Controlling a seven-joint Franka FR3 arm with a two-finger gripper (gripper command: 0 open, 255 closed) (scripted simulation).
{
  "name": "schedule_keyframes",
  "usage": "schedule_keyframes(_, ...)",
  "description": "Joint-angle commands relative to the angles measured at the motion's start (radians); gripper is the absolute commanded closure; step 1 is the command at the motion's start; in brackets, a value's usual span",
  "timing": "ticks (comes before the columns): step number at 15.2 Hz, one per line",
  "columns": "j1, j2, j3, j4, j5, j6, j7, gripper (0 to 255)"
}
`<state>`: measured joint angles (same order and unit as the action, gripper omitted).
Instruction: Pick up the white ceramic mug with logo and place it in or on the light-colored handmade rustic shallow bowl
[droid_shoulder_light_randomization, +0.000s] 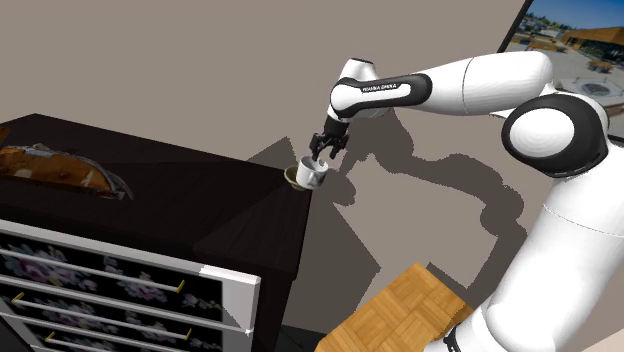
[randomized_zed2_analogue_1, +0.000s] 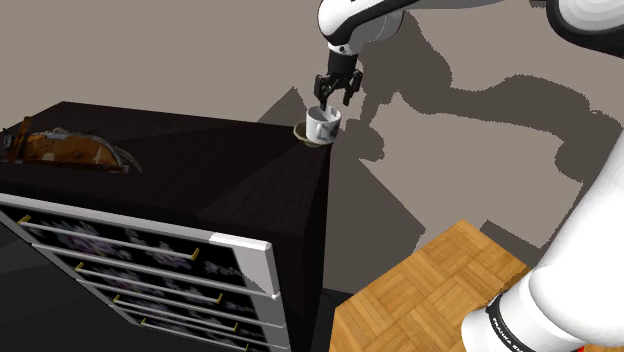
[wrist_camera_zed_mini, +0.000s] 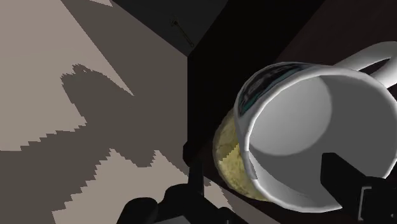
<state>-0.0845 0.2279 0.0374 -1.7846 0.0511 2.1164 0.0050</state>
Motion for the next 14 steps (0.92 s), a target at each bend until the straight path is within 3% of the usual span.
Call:
schedule_keyframes(1, 0.000, 0.000, 0.000, 0.000, 0.000, 0.000, 0.000, 0)
schedule_keyframes(3, 0.000, 0.000, 0.000, 0.000, 0.000, 0.000, 0.000, 0)
schedule_keyframes(7, -0.004, -0.044, -0.002, 0.068, 0.000, -0.112, 0.000, 0)
schedule_keyframes(14, -0.004, -0.044, -0.002, 0.068, 0.000, -0.112, 0.000, 0)
